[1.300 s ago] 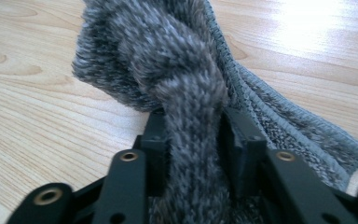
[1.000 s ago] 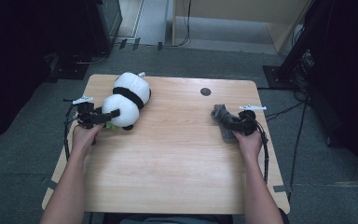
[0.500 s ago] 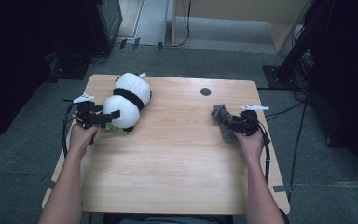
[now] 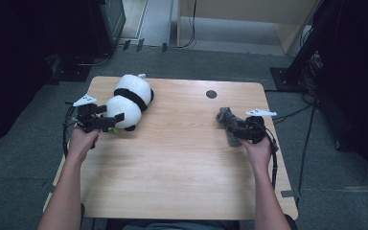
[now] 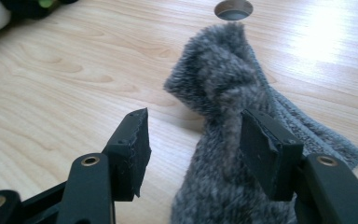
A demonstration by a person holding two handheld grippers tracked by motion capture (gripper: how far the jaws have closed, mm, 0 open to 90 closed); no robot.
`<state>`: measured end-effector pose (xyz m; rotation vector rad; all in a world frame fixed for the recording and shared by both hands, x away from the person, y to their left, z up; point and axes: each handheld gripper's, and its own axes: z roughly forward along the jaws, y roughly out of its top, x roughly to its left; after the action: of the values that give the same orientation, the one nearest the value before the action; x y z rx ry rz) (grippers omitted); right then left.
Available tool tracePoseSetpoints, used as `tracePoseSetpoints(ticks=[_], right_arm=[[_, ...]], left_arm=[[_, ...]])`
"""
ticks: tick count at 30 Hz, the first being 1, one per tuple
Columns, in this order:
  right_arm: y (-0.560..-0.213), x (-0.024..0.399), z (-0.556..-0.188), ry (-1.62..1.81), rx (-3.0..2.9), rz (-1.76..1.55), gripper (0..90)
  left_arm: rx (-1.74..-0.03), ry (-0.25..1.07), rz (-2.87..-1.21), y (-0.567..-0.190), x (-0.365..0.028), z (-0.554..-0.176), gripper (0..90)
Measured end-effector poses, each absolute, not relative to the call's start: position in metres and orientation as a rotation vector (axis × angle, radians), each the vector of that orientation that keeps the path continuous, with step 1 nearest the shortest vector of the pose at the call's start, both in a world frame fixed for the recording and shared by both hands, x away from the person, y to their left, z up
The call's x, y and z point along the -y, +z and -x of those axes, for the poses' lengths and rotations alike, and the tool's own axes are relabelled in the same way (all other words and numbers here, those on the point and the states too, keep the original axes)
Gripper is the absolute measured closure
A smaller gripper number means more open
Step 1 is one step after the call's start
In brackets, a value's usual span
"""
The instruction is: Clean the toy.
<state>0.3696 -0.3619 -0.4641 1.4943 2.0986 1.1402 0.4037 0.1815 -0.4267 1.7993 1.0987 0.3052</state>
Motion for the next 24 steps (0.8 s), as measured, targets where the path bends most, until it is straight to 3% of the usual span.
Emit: tracePoseSetpoints(ticks=[24], right_arm=[[-0.455,0.315,-0.333,1.223,-2.193,-1.316,42.5]], left_arm=[[-0.878,0.217,-1.933,-0.426,-0.107,-0.376,3.8]])
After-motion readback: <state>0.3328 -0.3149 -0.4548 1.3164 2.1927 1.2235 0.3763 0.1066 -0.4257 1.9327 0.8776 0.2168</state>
